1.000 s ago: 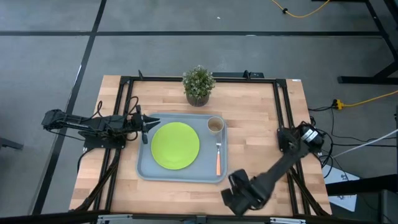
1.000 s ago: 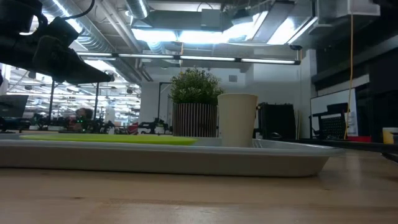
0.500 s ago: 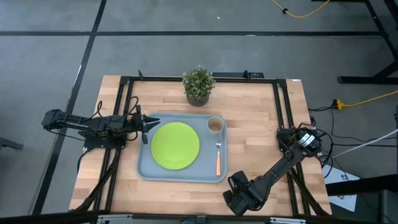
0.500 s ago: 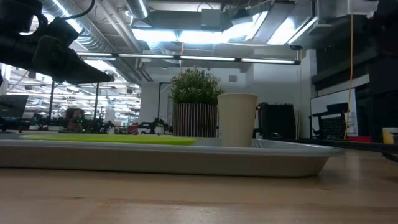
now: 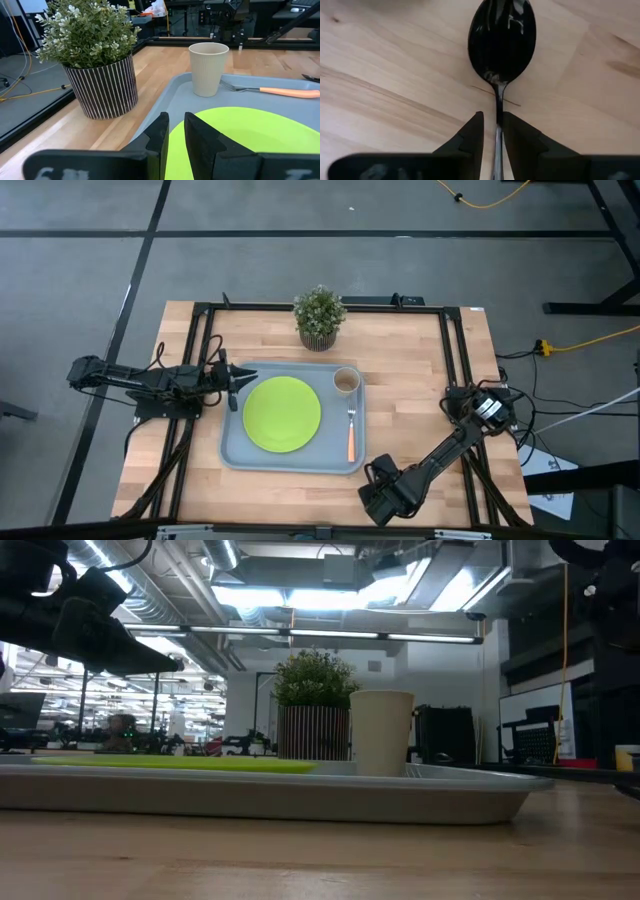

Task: Pick and place plate/cup/fork/spoon on tray
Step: Put the black spoon on the gray serving tray to the left of the orange fork

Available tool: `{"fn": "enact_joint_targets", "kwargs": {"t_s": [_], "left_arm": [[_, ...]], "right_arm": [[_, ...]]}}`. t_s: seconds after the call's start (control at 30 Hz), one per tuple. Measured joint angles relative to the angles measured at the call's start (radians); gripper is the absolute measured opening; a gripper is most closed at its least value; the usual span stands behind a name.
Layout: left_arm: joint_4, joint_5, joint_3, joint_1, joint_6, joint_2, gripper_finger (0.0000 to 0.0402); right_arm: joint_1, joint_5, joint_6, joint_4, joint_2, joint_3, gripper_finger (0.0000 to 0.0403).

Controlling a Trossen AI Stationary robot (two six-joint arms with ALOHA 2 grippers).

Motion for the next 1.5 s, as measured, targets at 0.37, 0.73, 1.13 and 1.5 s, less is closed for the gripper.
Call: {"fn": "enact_joint_targets", "kwargs": {"t_s": [0.37,0.73,1.13,1.5], "left_arm": [[0.000,0.000,0.000,0.000,0.000,0.000,0.0053],[0.000,0.000,0.000,0.000,0.000,0.000,0.0053],[0.000,0.000,0.000,0.000,0.000,0.000,0.0053],[0.000,0.000,0.000,0.000,0.000,0.000,0.0053]], "right_arm": [[-0.006,0.006,0.001,0.016,0.005,-0.003,0.0078],[-0.010,-0.004,0.000,0.016,0.005,-0.003,0.0078],[-0.012,-0.005,0.005,0.022,0.005,-0.004,0.0037],[-0.029,-0.017,0.007,0.024,0.005,-0.004,0.0006]]}}
